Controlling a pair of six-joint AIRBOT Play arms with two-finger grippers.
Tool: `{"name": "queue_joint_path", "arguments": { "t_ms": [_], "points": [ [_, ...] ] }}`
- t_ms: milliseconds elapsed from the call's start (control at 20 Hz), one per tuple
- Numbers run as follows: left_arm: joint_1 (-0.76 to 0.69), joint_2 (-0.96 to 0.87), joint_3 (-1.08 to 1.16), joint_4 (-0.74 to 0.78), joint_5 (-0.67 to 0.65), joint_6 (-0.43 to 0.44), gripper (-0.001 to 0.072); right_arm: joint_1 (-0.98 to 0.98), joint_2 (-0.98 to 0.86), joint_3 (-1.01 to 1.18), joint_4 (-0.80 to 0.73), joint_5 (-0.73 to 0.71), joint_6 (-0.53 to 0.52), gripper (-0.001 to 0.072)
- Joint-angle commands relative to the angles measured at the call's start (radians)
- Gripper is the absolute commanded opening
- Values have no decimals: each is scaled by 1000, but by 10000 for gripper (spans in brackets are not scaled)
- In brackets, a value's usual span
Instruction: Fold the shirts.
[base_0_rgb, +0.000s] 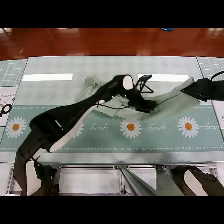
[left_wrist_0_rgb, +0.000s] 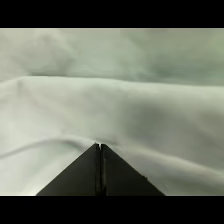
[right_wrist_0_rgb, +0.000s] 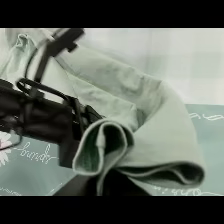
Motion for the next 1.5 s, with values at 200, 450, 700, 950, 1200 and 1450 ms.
{"name": "queue_joint_path", "arguments": {
  "t_ms": [200, 450, 700, 950, 1200, 1450],
  "points": [
    [282, 375, -219, 294, -109, 26, 14, 222, -86, 50, 136, -220, 45, 35],
    [503, 868, -743, 299, 61, 66, 14, 502, -424, 285, 277, -385, 48, 35],
    [583, 1229, -1107, 299, 91, 61, 14, 703, -816, 583, 343, -460, 71, 35],
    [582, 1335, -1231, 291, 90, 31, 14, 768, -1065, 744, 363, -469, 105, 35],
    [581, 1323, -1233, 291, 103, 32, 14, 769, -1125, 757, 389, -476, 109, 35],
    [584, 1308, -1231, 296, 177, 39, 14, 727, -1109, 758, 393, -303, 23, 408]
  ]
}}
